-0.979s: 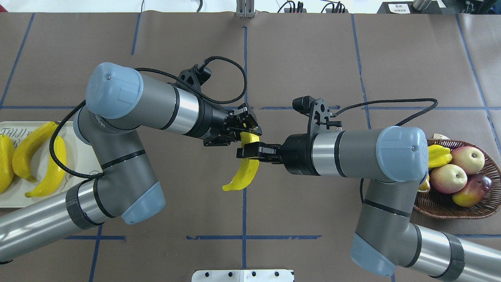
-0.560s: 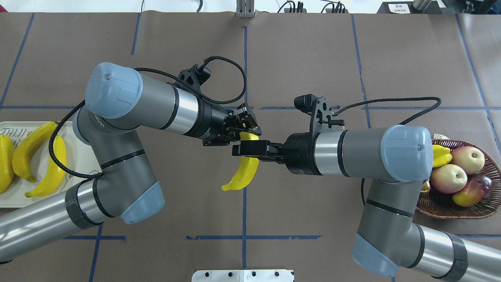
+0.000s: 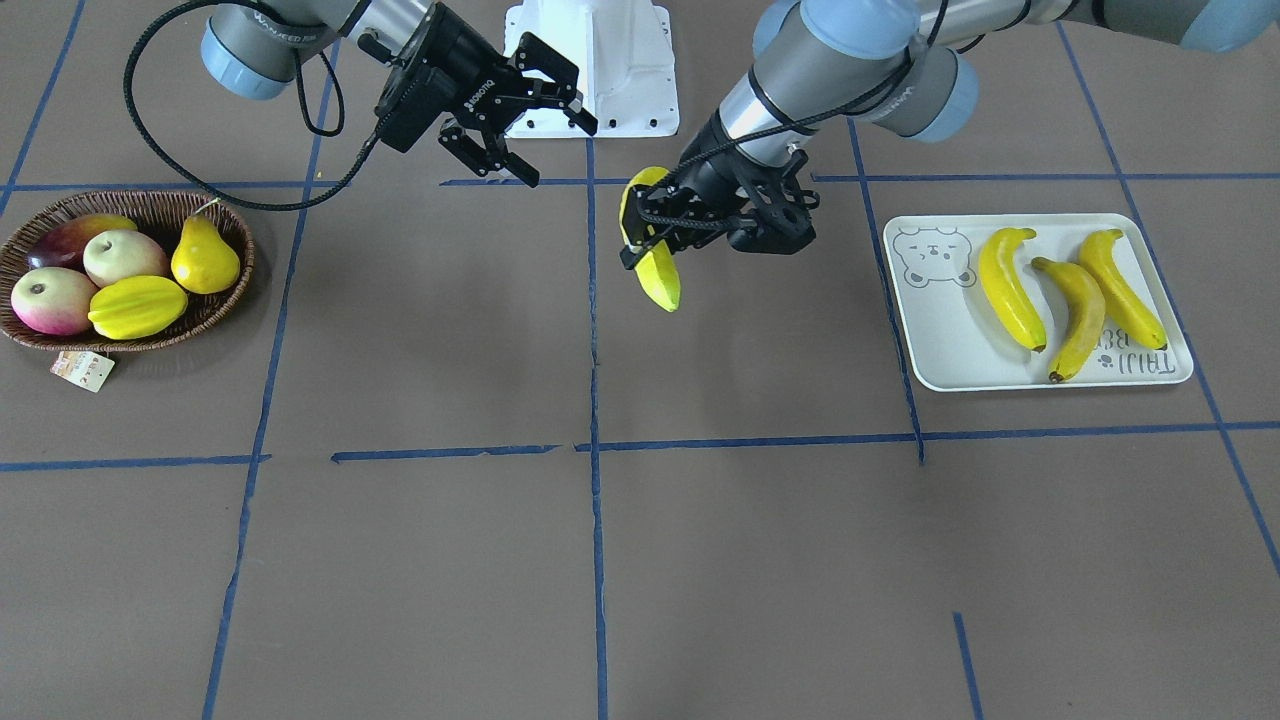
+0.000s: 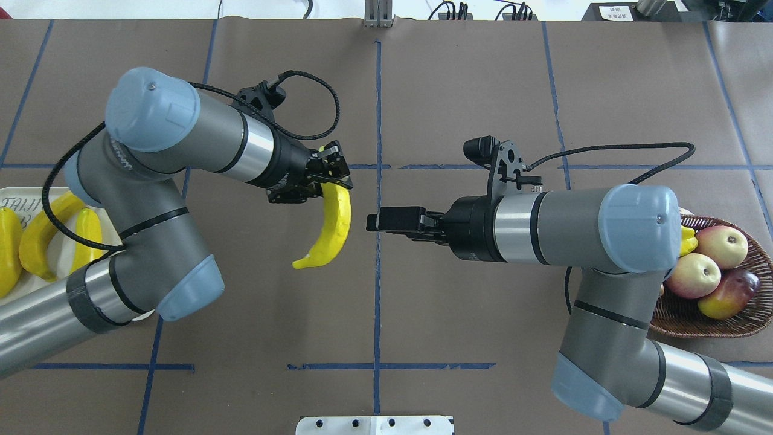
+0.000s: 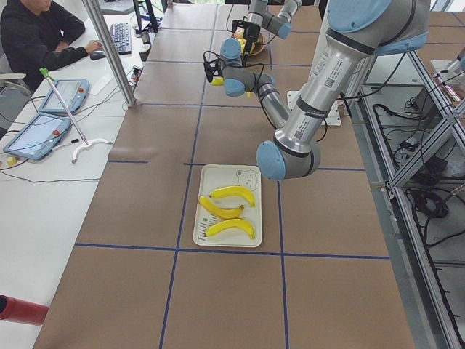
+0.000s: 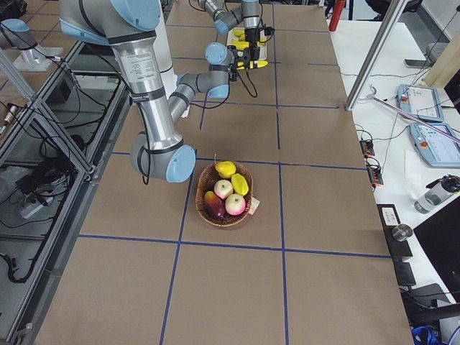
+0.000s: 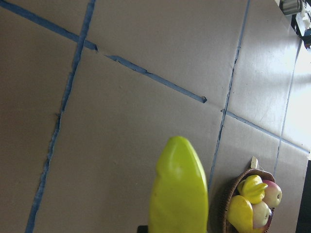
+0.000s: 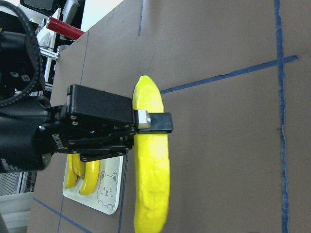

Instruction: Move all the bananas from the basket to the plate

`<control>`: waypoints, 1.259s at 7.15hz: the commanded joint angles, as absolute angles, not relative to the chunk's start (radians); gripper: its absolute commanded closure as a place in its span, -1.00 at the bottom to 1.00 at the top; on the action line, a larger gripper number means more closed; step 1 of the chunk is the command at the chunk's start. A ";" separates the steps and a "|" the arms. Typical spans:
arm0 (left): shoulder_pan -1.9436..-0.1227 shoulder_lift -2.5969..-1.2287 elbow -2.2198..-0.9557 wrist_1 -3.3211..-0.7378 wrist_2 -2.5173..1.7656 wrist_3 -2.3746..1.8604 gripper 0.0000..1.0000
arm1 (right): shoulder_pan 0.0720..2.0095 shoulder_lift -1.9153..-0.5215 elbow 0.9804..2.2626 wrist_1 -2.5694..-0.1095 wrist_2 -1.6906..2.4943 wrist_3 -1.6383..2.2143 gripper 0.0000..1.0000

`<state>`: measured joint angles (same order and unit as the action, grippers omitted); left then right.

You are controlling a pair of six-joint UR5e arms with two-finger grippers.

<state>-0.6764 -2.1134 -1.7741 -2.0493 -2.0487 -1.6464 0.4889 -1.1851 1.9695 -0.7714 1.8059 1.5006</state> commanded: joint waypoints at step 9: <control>-0.813 -1.608 -1.801 -1.966 -2.005 -1.212 -1.00 | 0.761 -1.302 2.037 -0.951 1.986 1.447 -1.00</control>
<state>-0.8175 -1.6215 -1.8048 -1.9430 -2.0286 -1.2130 0.7415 -1.2840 2.0364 -0.9487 1.9844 1.4524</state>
